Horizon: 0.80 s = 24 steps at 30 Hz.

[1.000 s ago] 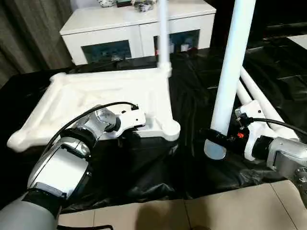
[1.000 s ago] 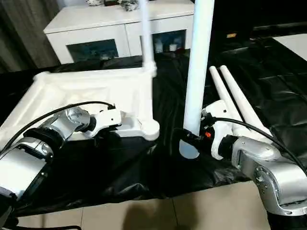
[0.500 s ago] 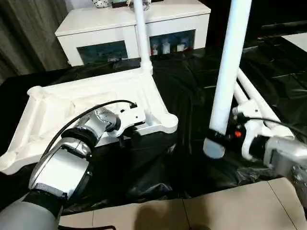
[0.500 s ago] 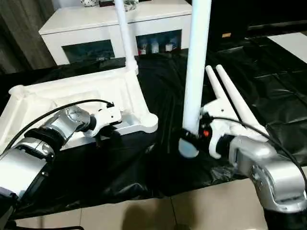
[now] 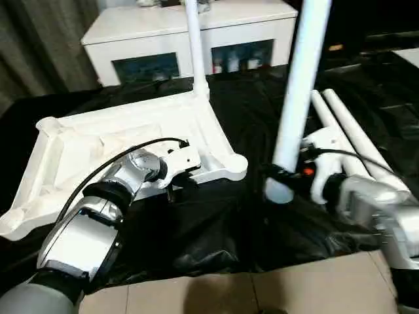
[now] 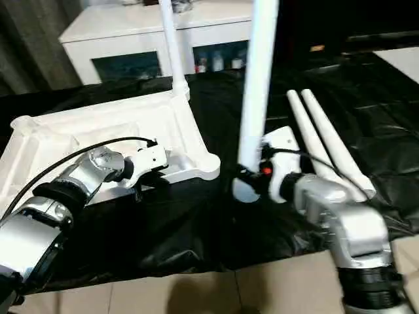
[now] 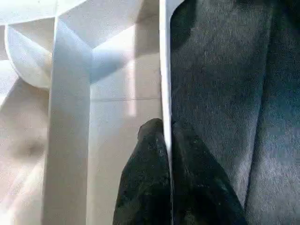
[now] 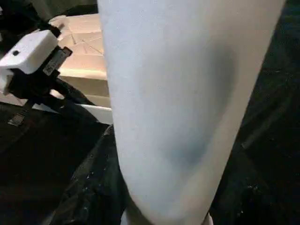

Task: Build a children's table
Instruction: Insert table leg to table base

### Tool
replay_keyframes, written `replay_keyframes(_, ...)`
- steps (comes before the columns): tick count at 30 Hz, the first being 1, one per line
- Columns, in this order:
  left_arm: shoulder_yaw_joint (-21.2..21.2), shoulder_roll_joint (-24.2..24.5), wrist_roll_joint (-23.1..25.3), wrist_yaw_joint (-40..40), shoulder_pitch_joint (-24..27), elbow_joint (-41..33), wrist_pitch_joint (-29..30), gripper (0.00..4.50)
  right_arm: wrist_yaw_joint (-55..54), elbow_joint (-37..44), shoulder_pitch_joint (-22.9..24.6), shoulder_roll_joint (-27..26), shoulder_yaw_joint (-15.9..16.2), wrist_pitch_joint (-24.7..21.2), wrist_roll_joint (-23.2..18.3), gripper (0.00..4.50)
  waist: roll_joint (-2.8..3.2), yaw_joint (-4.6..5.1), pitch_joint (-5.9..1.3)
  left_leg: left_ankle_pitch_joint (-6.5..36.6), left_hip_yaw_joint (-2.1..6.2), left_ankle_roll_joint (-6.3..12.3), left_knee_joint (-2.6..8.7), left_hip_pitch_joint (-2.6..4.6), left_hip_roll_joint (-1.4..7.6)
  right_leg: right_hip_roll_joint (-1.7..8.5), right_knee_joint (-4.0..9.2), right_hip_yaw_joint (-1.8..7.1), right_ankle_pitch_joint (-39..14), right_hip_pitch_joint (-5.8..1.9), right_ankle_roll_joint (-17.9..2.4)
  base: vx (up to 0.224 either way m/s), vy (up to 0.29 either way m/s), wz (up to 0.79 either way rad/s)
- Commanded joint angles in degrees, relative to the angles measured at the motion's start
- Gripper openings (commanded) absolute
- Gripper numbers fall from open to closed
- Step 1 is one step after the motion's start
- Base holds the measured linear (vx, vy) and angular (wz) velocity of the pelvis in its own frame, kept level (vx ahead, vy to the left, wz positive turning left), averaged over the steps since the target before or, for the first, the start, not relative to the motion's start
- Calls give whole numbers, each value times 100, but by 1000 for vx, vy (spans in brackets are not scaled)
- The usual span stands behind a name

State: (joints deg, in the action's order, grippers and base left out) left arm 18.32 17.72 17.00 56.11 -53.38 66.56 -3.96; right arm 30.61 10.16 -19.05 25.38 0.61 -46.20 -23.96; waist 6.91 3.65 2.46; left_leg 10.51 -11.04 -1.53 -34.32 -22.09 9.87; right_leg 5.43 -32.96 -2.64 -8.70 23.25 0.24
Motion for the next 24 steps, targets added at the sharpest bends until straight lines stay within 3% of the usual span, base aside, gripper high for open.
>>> replay_keyframes(1,-98,265,7,-132,136,-79,135,0,16,-15,-139,-65,48,171,49,187,-140,-142,-404,1311,161,457,390,53,215,279,348,100,-1218,-324,-1487,0,0,0)
replay_keyframes(5,-103,264,-44,-89,270,-360,341,0,77,-312,-170,-96,36,334,118,187,-117,-221,-392,1368,146,410,395,91,229,279,354,114,-1317,-297,-1519,0,0,0)
replay_keyframes(6,-104,267,-59,-67,344,-467,371,0,80,-359,-196,-116,59,358,132,187,-244,-242,-394,1356,132,416,399,85,228,272,367,114,-1341,-296,-1510,0,0,0)
replay_keyframes(7,-105,273,-69,-49,400,-554,399,0,80,-384,-214,-130,77,373,140,187,-182,-295,-390,1302,144,396,403,78,233,300,337,123,-1397,-306,-1504,0,0,0)
replay_keyframes(10,-105,298,-131,40,653,-910,412,0,81,-506,-341,-188,138,424,165,187,-162,-370,-396,1242,135,377,405,107,245,283,330,130,-1350,-275,-1466,0,0,0)
replay_keyframes(11,-102,331,-200,167,815,-1175,414,0,98,-514,-374,-193,180,434,176,187,-188,-392,-399,1212,142,371,413,103,258,292,308,135,-1288,-285,-1470,0,0,0)
replay_keyframes(13,-89,369,-289,341,972,-1445,264,0,116,-504,-385,-192,193,434,170,187,-171,-412,-403,1164,138,368,413,106,265,295,300,140,-1232,-280,-1460,0,0,0)
replay_keyframes(14,-90,430,-523,692,1286,-2024,101,0,147,-494,-395,-184,189,442,145,187,-251,-435,-409,1144,122,375,411,111,273,295,303,147,-1204,-271,-1450,0,0,0)
replay_keyframes(15,-90,430,-523,692,1286,-2024,101,0,147,-494,-395,-184,189,442,145,187,-215,-463,-419,1076,136,382,414,105,287,318,270,155,-1139,-287,-1453,0,0,0)
replay_keyframes(16,-91,467,-616,804,1454,-2348,156,0,207,-480,-391,-173,169,453,123,187,-211,-491,-412,1030,102,397,405,130,275,281,286,151,-1131,-231,-1428,0,0,0)
replay_keyframes(17,-79,518,-665,862,1632,-2689,237,0,286,-461,-380,-151,146,472,103,187,-236,-506,-424,1005,111,388,408,131,299,303,261,159,-1070,-255,-1441,0,0,0)
replay_keyframes(18,-10,620,-664,899,1897,-3103,164,0,402,-405,-351,-121,95,490,37,187,-252,-534,-409,979,98,413,410,125,299,290,267,159,-1082,-233,-1406,0,0,0)
replay_keyframes(19,16,649,-656,909,1973,-3211,144,0,424,-387,-346,-112,85,492,19,187,-212,-587,-413,1001,110,388,420,135,324,305,252,164,-1133,-230,-1361,0,0,0)
replay_keyframes(20,29,664,-655,918,2016,-3275,144,0,435,-374,-343,-107,79,490,8,187,-258,-589,-391,1090,87,341,428,139,301,272,278,162,-1284,-205,-1301,0,0,0)
replay_keyframes(22,37,689,-715,984,2153,-3518,206,0,436,-364,-352,-113,70,492,-14,187,-242,-631,-383,1232,85,217,439,169,297,276,293,177,-1521,-181,-1230,0,0,0)
replay_keyframes(23,21,691,-771,991,2285,-3770,311,0,431,-367,-372,-131,62,494,-38,187,-283,-633,-368,1318,93,143,461,157,301,275,304,179,-1633,-187,-1169,0,0,0)
replay_keyframes(24,1,684,-819,983,2375,-3955,394,0,427,-378,-395,-148,64,496,-47,187,-274,-640,-374,1350,102,104,467,165,307,283,290,182,-1660,-191,-1144,0,0,0)
